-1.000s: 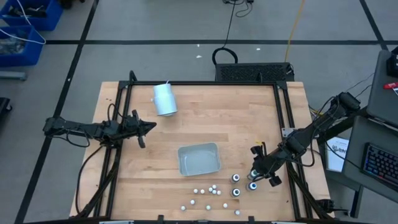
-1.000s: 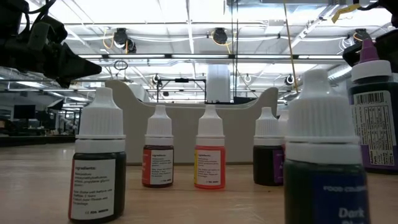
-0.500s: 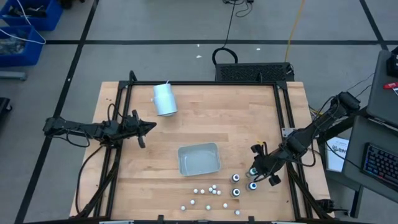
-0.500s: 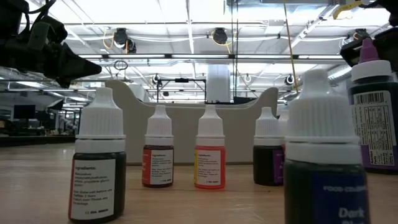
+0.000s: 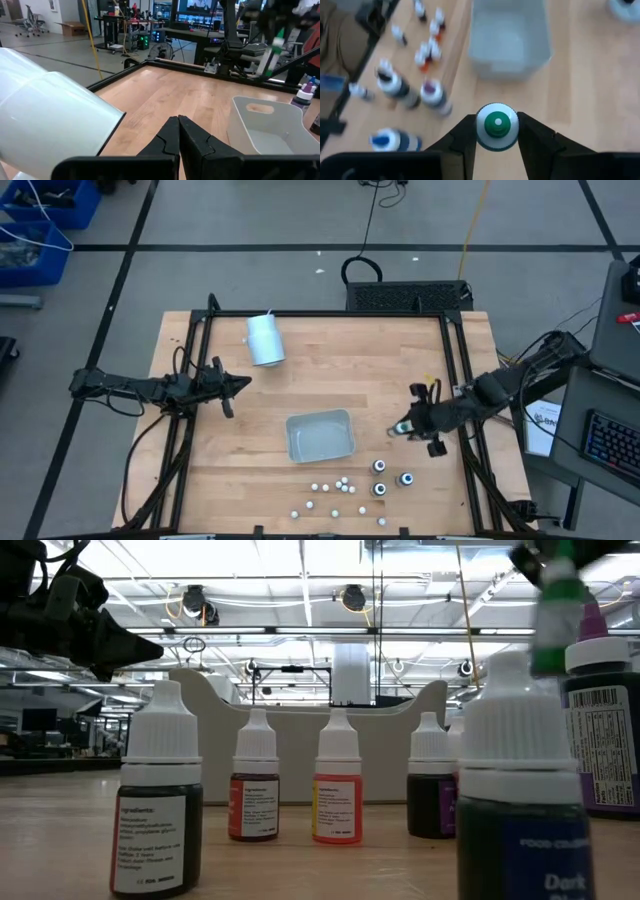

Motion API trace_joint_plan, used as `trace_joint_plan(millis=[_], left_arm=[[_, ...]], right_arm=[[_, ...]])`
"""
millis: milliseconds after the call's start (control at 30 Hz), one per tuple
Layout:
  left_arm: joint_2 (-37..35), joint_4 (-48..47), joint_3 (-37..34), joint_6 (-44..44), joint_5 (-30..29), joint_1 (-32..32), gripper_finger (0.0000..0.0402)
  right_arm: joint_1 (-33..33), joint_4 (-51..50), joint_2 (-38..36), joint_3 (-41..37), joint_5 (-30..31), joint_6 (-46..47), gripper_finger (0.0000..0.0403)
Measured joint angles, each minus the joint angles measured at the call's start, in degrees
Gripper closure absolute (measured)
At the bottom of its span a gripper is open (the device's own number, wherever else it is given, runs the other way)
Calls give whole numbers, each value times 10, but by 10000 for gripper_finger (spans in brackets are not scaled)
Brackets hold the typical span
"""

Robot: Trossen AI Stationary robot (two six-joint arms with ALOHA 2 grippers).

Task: Pick & Place food coloring
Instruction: Put the big green food coloring bottle into the gray bin

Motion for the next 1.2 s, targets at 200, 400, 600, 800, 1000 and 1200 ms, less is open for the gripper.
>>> trace_joint_plan(millis=[200, 400, 600, 800, 1000, 1200], left_arm=[[0, 0, 0, 0, 0, 0, 396], [0, 0, 0, 1, 0, 0, 396], [0, -2, 0, 3, 0, 0, 396], [0, -3, 0, 3, 0, 0, 396], [0, -3, 0, 2, 0, 0, 396], [0, -4, 0, 2, 0, 0, 396]], right_arm=[[-52, -17, 112, 145, -32, -92, 295], [-119, 6, 291, 294, -90, -174, 295], [-166, 16, 427, 403, -155, -221, 295], [-191, 117, 484, 410, -221, -255, 295], [-208, 140, 513, 410, -222, -266, 295], [-216, 172, 541, 410, -223, -266, 295]])
